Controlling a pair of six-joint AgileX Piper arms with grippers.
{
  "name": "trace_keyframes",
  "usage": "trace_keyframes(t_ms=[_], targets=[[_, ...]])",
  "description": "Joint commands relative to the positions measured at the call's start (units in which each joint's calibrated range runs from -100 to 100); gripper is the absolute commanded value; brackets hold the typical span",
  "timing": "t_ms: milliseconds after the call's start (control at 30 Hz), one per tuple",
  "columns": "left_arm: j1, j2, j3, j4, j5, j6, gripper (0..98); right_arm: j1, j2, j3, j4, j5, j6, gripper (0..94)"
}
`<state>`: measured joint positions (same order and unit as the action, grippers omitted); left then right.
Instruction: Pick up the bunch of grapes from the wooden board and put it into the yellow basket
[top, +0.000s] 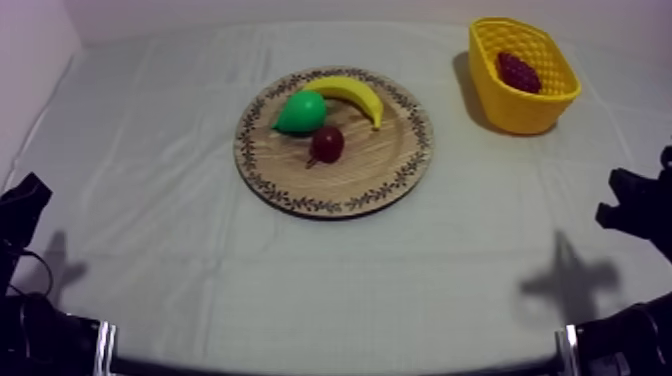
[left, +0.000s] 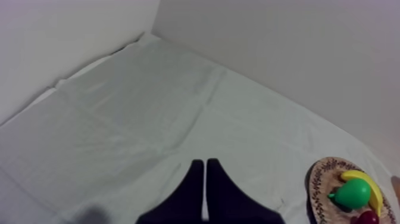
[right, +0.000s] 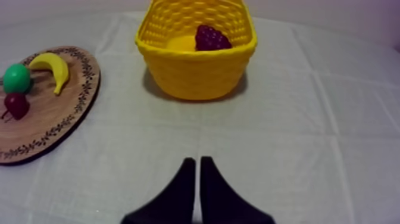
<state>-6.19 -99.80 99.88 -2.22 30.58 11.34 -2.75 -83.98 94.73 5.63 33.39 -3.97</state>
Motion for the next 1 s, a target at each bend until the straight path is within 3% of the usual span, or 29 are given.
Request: trace_keyframes(t_ms=[0,300,433,733,967], targets=[[0.01,-0.03,0.01,0.0,0.05,0.01,0.1,-0.21,-5.19,3.09,-0.27,-0.68,0.51,0.6],[0.01,-0.03,0.01,0.0,0.05,0.0,0.1,-0.38,-11.05,5.06,-5.85,2.86,5.5,0.6],[0.01,-0.03,0.01,0.0,0.05,0.02,0.1,-0.48,-11.6,5.14,-6.3,4.1,6.88,0.6],[0.01,-0.03,0.01,0.0,0.05,0.01,0.1,-0.32,-11.76,5.16,-6.39,4.5,15.24,0.6],[0.01,-0.03,0.01,0.0,0.05,0.01,0.1,-0.31,-11.77,5.16,-6.39,4.51,16.24,0.6]])
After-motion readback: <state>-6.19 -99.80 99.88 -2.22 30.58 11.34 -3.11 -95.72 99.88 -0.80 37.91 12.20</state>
